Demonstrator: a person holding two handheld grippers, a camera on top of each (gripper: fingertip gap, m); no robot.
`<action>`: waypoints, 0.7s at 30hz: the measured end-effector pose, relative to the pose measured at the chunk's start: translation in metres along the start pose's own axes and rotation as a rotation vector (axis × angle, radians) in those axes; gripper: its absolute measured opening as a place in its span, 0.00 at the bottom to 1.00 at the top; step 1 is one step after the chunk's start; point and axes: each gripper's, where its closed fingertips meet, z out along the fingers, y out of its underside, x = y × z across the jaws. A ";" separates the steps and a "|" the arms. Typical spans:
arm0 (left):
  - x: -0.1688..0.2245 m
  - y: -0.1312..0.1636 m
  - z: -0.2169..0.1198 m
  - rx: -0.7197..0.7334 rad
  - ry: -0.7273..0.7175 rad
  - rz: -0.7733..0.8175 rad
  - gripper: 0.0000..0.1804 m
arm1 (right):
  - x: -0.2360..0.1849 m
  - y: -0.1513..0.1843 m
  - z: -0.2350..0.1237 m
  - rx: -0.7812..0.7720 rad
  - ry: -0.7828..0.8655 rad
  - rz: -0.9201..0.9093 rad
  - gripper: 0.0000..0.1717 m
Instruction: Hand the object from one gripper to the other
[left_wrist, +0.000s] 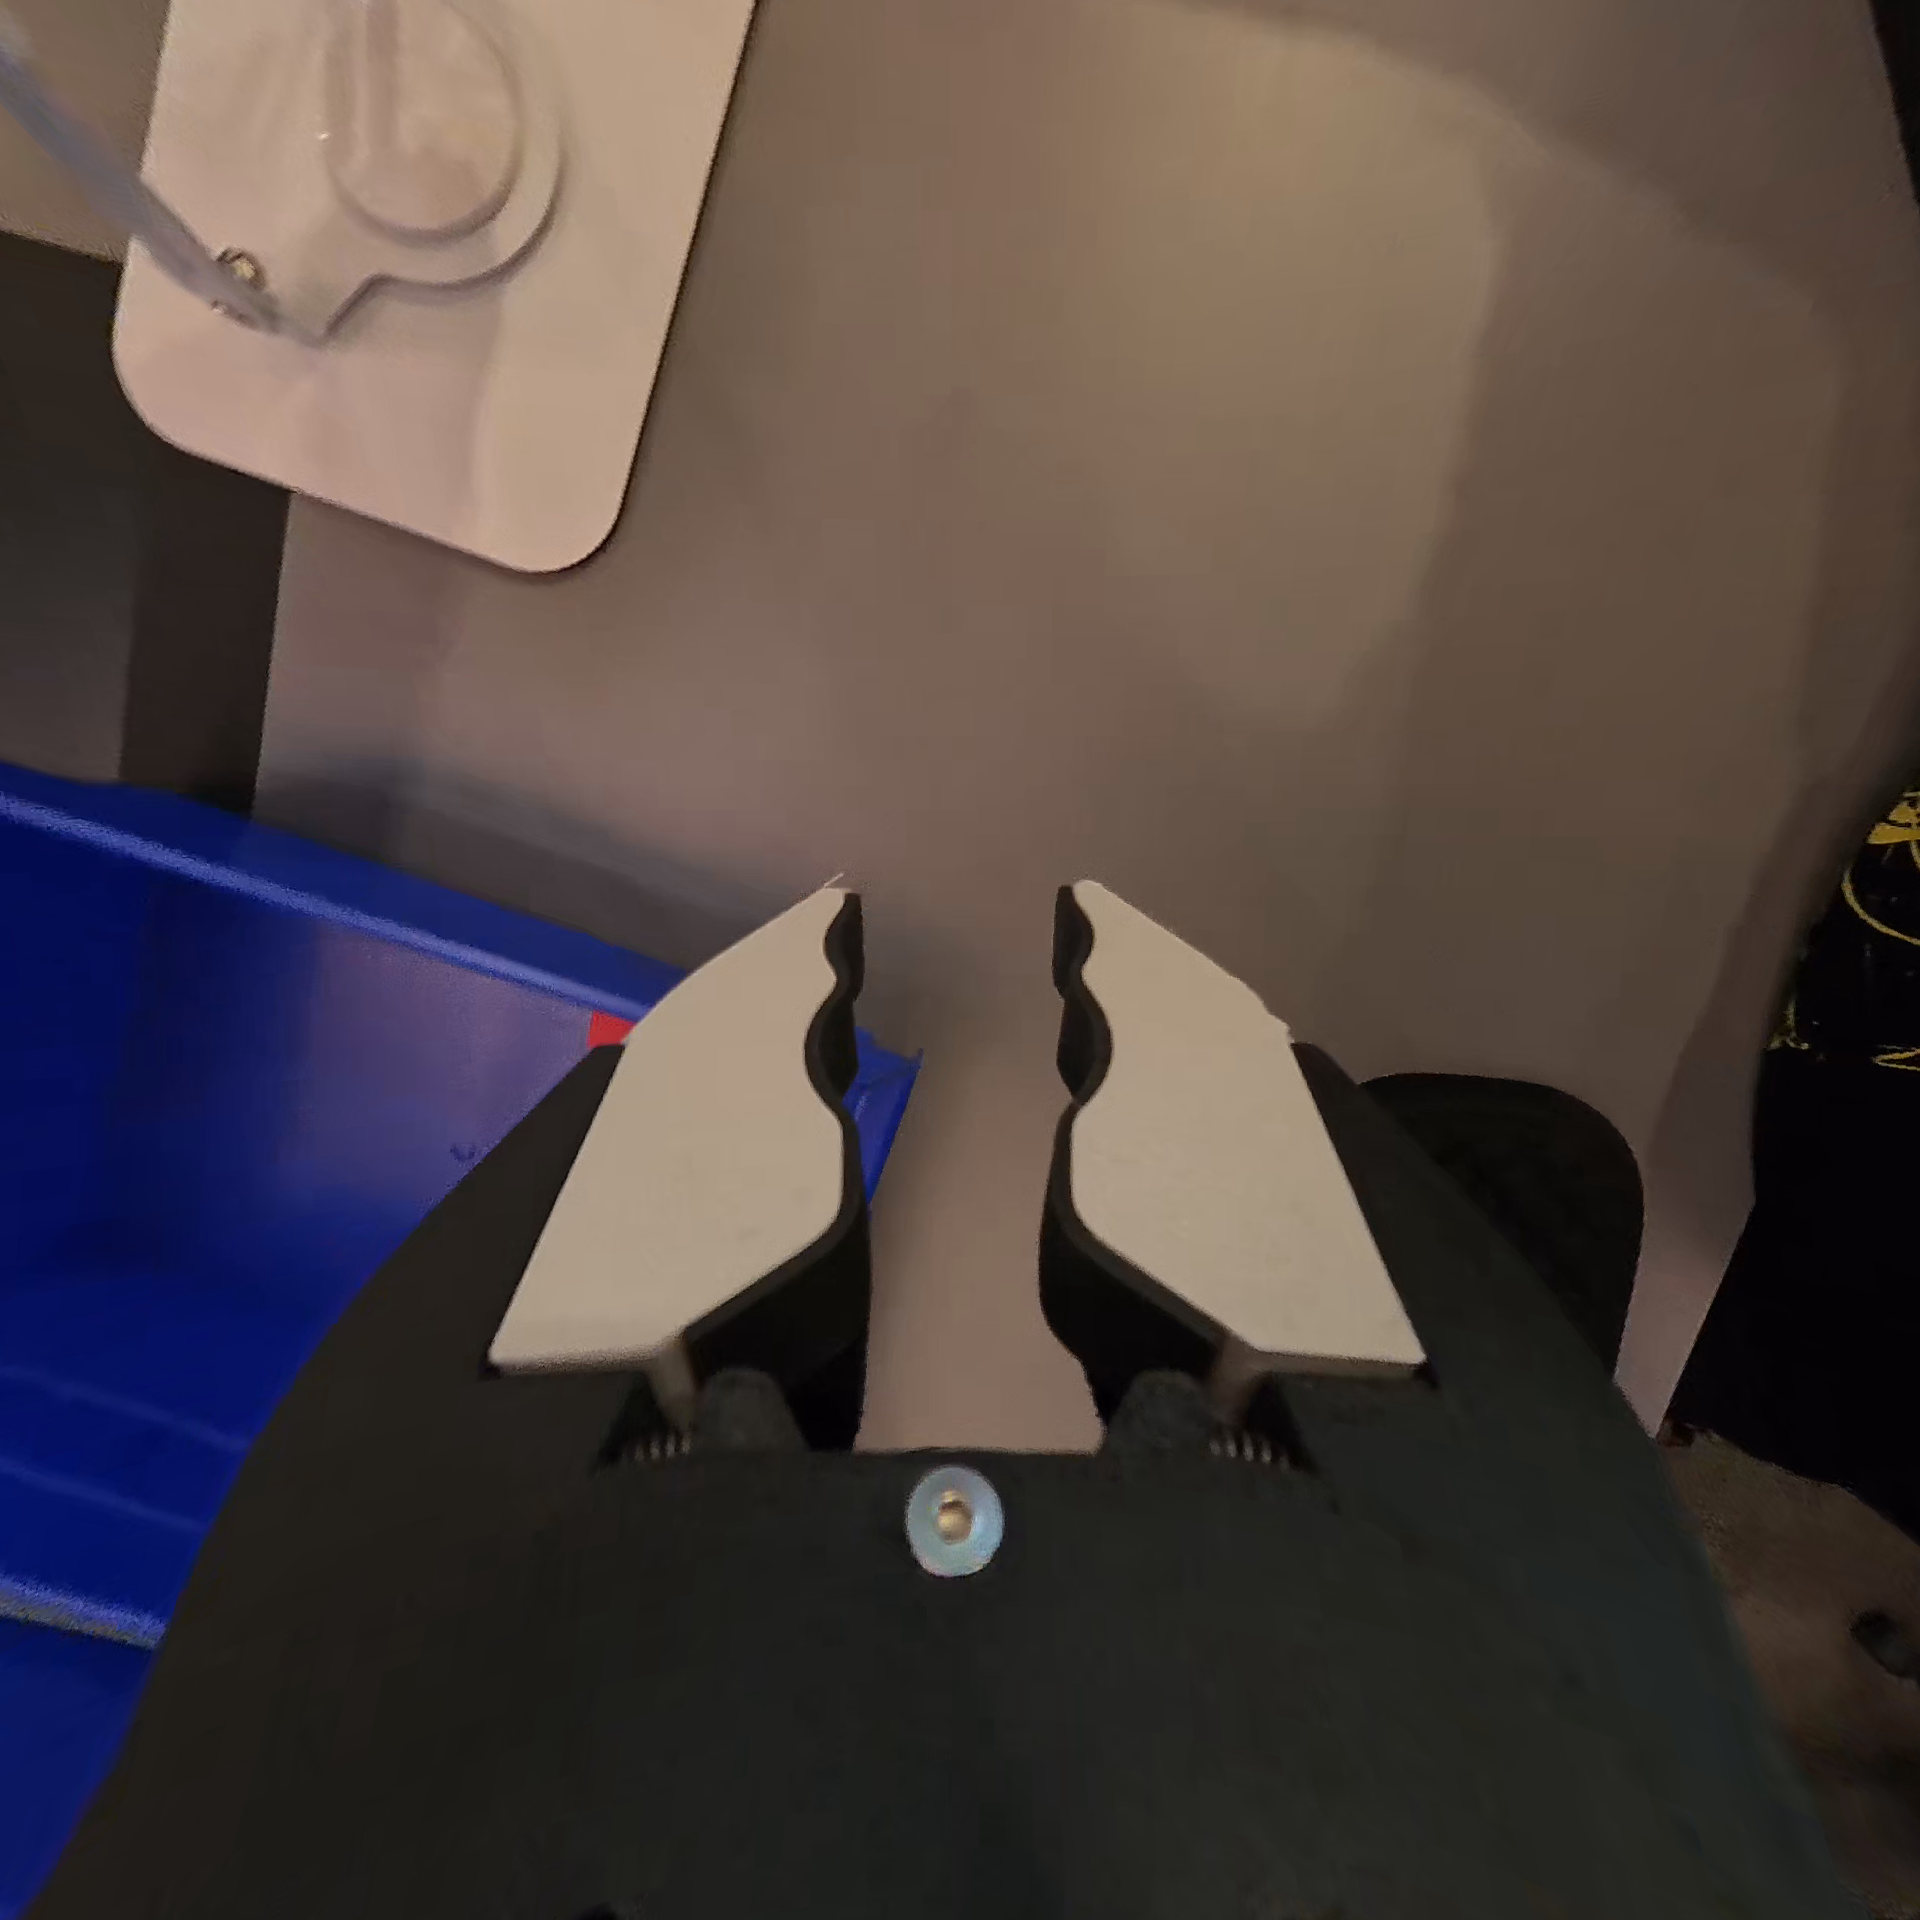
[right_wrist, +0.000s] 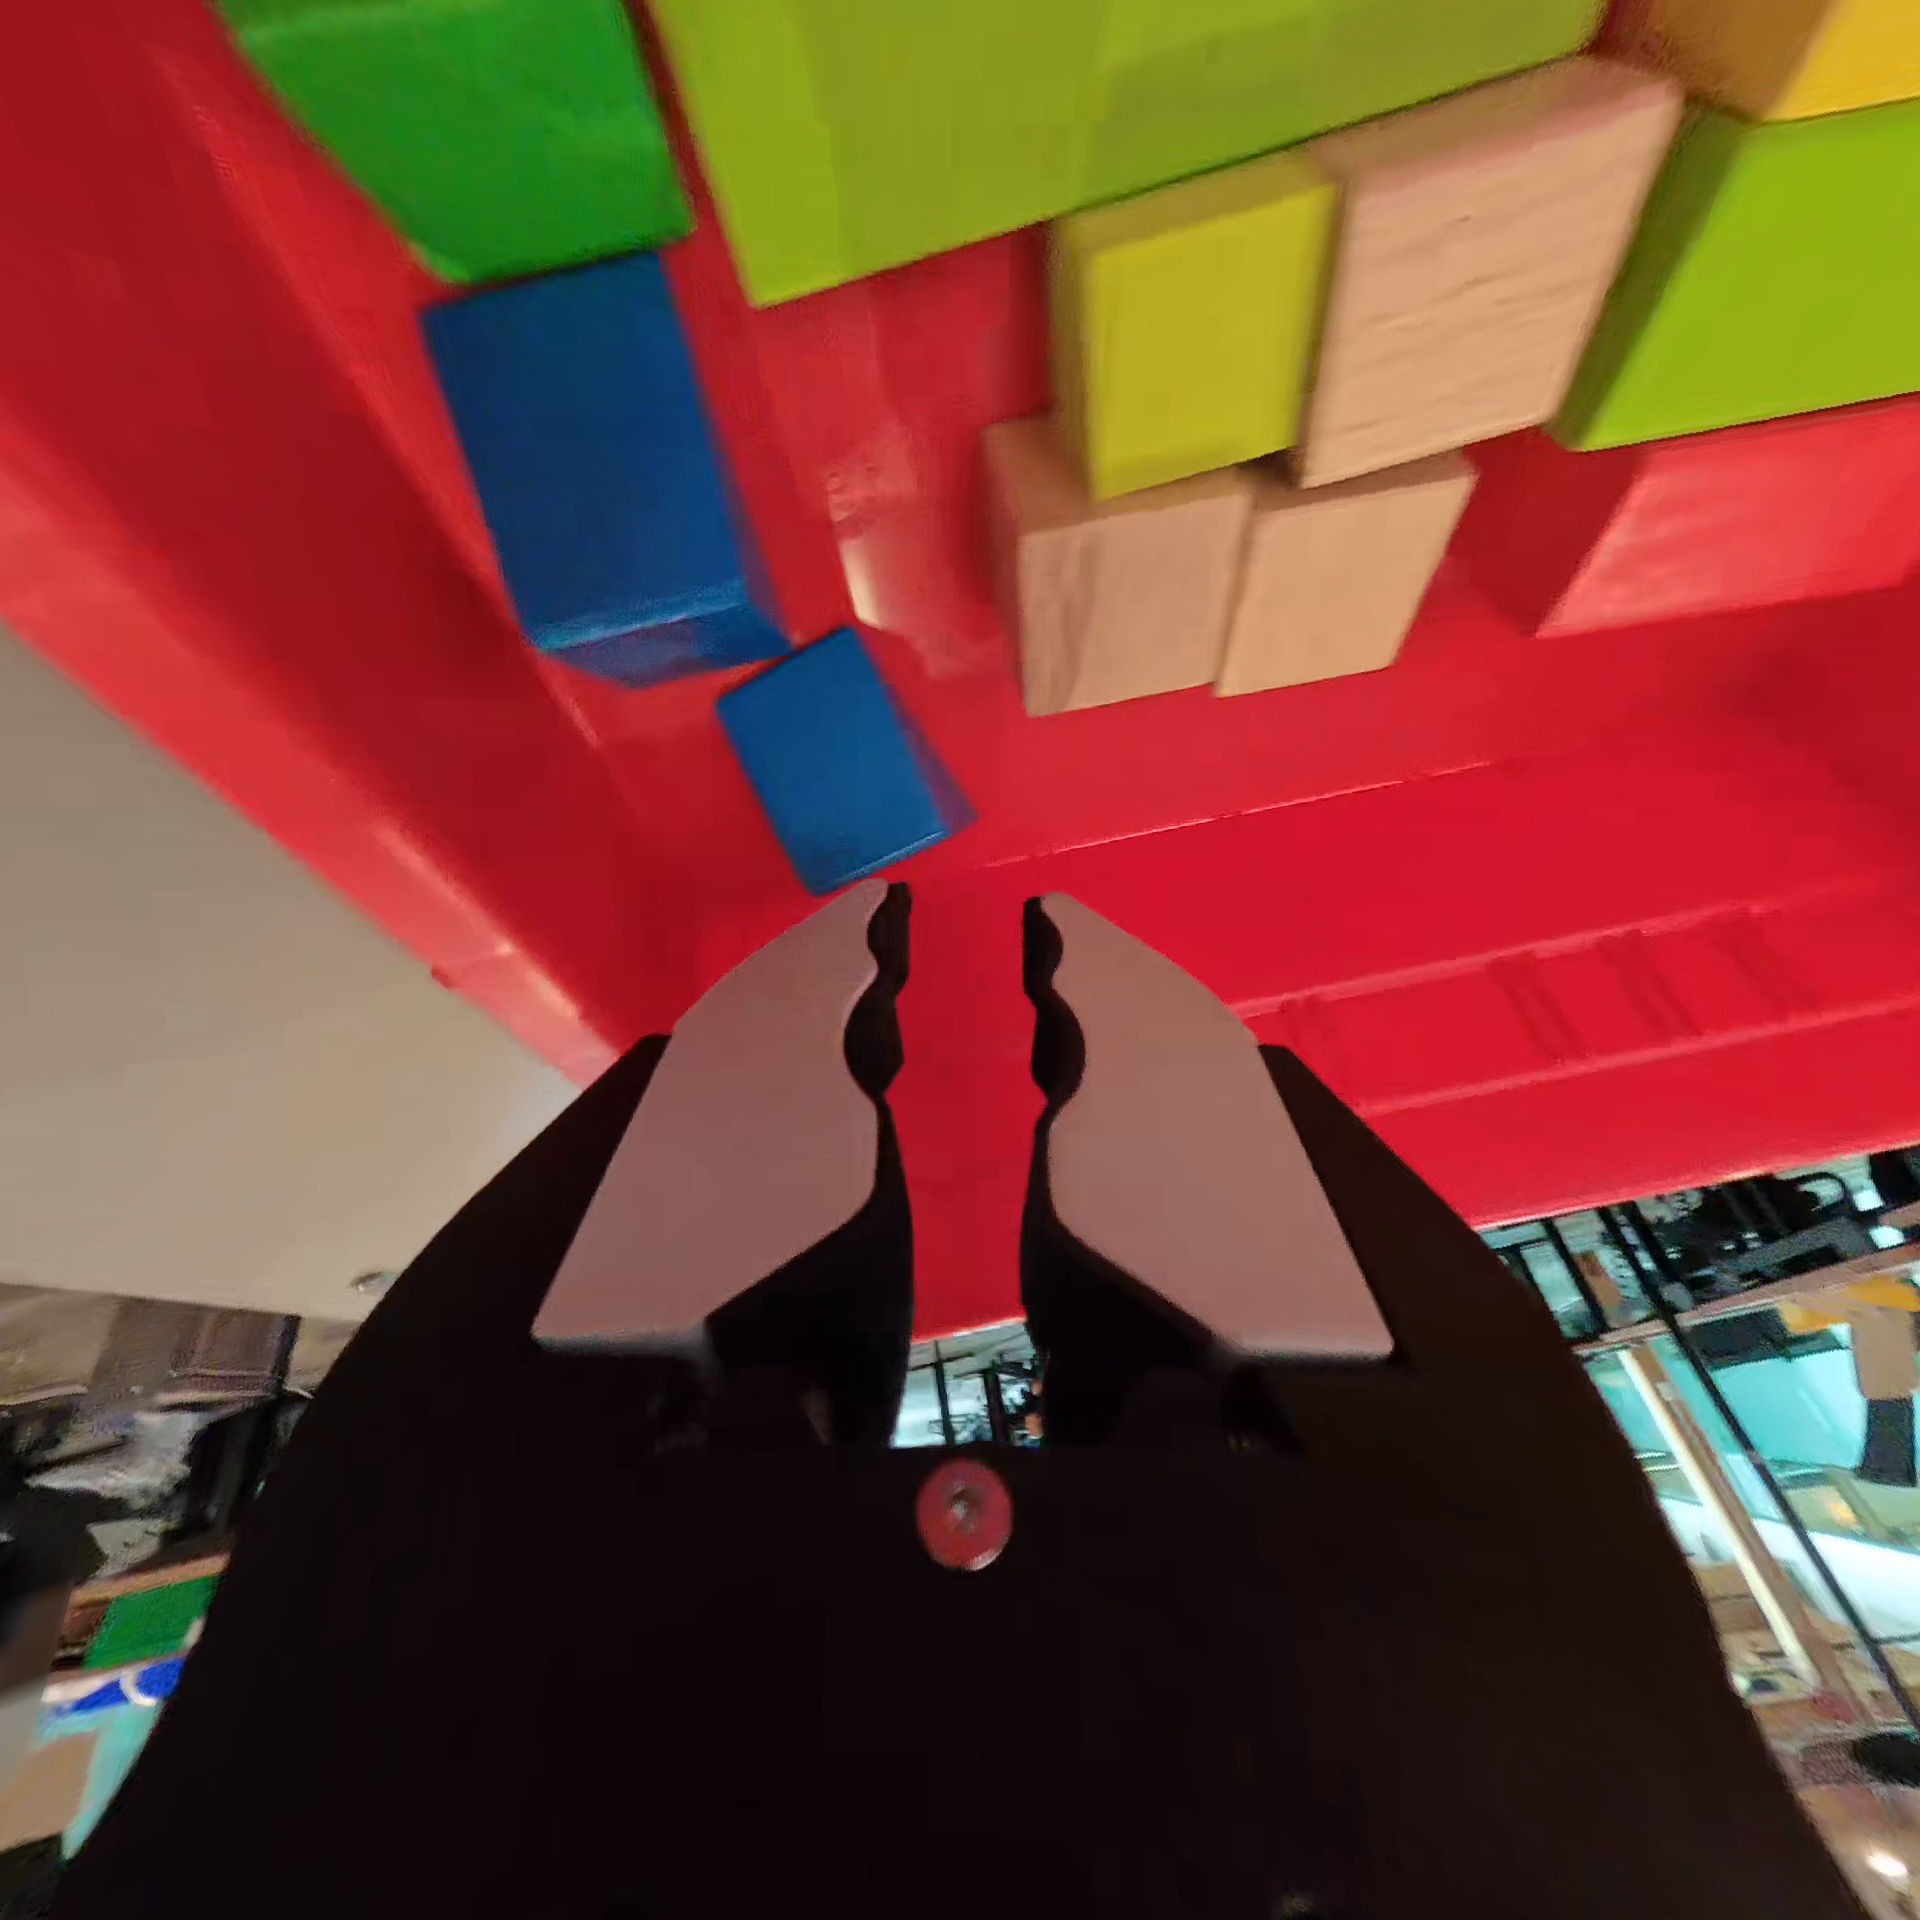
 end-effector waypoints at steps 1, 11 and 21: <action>-0.002 0.004 -0.003 0.001 -0.009 -0.012 0.20 | 0.003 -0.001 0.000 -0.002 0.000 0.016 0.09; -0.001 0.018 0.000 -0.006 -0.006 -0.033 0.20 | 0.004 -0.002 0.026 -0.099 -0.038 0.080 0.06; -0.005 0.023 0.003 -0.023 -0.003 -0.051 0.21 | -0.014 0.018 0.030 -0.161 -0.148 0.104 0.06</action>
